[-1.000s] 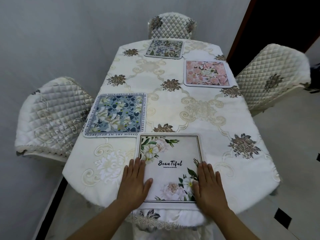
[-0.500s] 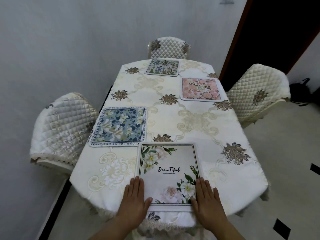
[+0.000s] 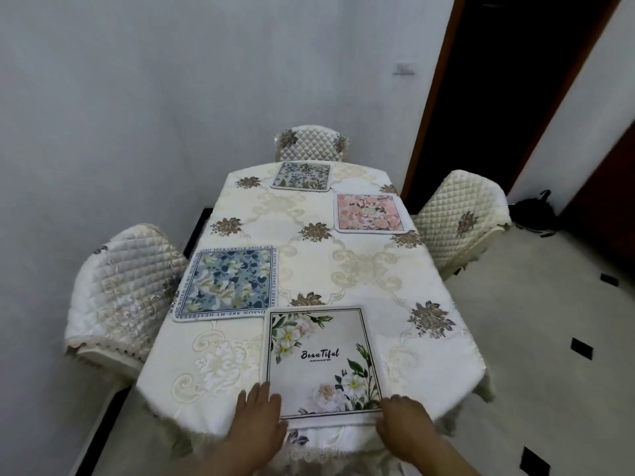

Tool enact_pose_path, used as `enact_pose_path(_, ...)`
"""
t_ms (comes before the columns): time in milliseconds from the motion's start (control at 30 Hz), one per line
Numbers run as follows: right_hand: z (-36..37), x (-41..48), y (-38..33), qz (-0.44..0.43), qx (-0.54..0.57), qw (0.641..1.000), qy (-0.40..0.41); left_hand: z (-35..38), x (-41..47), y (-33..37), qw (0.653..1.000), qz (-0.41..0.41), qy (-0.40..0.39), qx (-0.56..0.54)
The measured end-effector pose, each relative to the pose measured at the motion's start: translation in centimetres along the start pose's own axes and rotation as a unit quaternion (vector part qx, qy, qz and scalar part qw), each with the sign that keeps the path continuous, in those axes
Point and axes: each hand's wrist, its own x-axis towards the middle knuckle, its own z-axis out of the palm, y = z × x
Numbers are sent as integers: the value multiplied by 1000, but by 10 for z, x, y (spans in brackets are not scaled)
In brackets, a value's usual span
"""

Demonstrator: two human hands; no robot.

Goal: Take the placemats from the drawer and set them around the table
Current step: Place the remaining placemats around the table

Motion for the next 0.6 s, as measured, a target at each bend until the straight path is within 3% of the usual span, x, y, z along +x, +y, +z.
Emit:
enact_pose_path(300, -104, -107, 21, 60, 24, 992, 113, -130, -40, 43, 984, 106, 143, 14)
enact_pose_path(600, -146, -222, 72, 115, 20, 975, 187, -193, -92, 141, 957, 197, 209, 48)
